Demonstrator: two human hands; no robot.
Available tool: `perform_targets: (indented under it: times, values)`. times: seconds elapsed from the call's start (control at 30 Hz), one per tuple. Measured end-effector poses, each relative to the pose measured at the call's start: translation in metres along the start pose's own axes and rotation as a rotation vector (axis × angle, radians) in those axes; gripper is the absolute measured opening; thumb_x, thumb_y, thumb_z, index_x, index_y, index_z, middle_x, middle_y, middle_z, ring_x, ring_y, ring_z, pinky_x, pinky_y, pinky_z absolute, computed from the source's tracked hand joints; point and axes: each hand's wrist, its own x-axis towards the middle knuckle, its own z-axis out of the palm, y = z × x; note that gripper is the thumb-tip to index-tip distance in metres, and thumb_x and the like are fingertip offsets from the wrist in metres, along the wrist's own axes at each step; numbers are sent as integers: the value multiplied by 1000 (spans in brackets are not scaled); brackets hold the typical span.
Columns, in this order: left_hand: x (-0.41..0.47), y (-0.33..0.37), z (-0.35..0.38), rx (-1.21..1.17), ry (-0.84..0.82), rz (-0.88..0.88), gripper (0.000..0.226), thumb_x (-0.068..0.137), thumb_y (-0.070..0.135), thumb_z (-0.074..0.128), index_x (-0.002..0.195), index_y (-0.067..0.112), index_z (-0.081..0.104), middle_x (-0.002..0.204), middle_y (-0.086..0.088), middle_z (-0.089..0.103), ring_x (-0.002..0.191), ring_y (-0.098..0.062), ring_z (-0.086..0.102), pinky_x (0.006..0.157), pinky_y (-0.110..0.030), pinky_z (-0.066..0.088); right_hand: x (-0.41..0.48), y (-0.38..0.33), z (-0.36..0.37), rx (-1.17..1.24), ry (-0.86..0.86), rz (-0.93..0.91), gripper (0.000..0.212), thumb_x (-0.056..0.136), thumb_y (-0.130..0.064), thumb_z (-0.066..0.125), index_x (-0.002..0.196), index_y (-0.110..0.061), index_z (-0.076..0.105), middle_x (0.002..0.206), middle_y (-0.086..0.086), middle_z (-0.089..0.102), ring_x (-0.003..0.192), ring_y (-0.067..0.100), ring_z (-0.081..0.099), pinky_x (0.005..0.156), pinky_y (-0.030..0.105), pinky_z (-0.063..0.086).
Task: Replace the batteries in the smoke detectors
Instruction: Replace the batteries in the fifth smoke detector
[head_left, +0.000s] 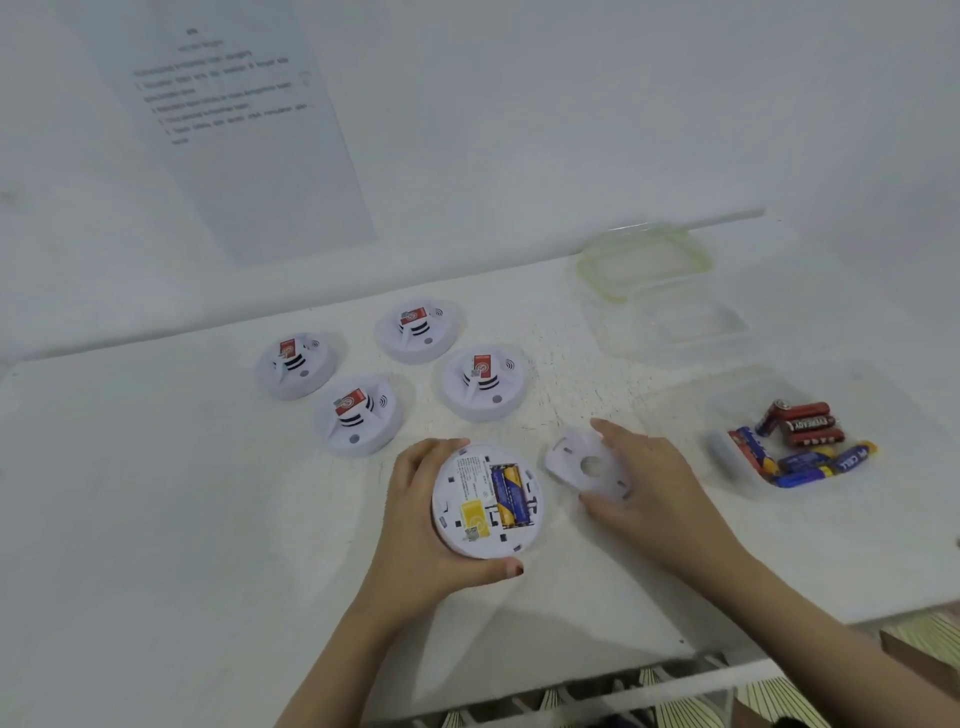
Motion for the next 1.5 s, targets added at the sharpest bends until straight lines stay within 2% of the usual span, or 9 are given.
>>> perform_targets:
  times: [0.07,0.2,0.4,0.57,0.7,0.9,1.07,1.27,1.5]
  values:
    - [-3,-3,-1,2,14,-19,101,39,55,85,128,38,41,125,4,38,124,1,33,100,-4,31,-3,-7,-1,172,18,28,69,77,-27,71,138,-29,38,115,-14,50,104,8,48,84,16,36]
    - [-5,-11,-6,4,7,-1,100,40,55,85,129,32,43,124,1,43,121,0,35,98,-4,31,-12,-25,3,433,-57,-25,73,67,-26,74,130,-38,39,113,-19,55,105,-4,52,84,3,38]
    - [-7,-15,-13,-6,1,-6,105,37,53,88,131,24,49,124,6,50,119,-9,46,98,-14,41,-11,-51,15,390,-241,-184,79,71,-19,71,132,-43,29,122,-19,55,115,-6,47,88,7,40]
    - [-12,-20,-16,-97,34,-73,105,35,44,93,127,25,48,125,5,55,115,-17,55,93,-40,51,0,-62,24,312,-257,-242,80,73,-17,70,136,-42,28,129,-19,51,119,-1,46,93,24,45]
    - [-13,-21,-15,-117,49,-85,104,34,42,94,126,25,49,125,3,57,114,-20,57,91,-42,52,7,-64,26,296,-251,-246,77,74,-14,70,138,-34,33,132,-21,49,119,0,46,93,21,43]
    - [-13,-21,-17,-126,38,-58,102,37,41,94,127,24,50,126,4,59,116,-18,56,92,-34,50,9,-65,28,154,-228,-305,67,74,-18,69,134,-30,42,129,-21,48,115,1,42,94,13,33]
    - [-14,-20,-19,-139,8,-44,100,42,32,96,130,24,48,129,7,57,118,-17,55,94,-30,49,9,-67,34,63,-194,-372,60,72,-14,67,130,-21,54,123,-6,46,111,11,38,91,6,26]
    - [-15,-19,-20,-202,-21,-68,95,47,18,95,130,24,48,127,11,59,119,-15,56,93,-37,52,9,-78,29,10,-189,-371,61,68,-33,67,127,-22,56,115,-5,48,104,11,40,88,9,30]
    - [-17,-13,-22,-208,2,-49,91,46,5,95,125,23,53,120,19,61,114,-2,57,83,-12,47,1,-83,37,-117,-33,-397,55,69,-43,65,118,-19,62,102,1,59,90,17,53,82,26,41]
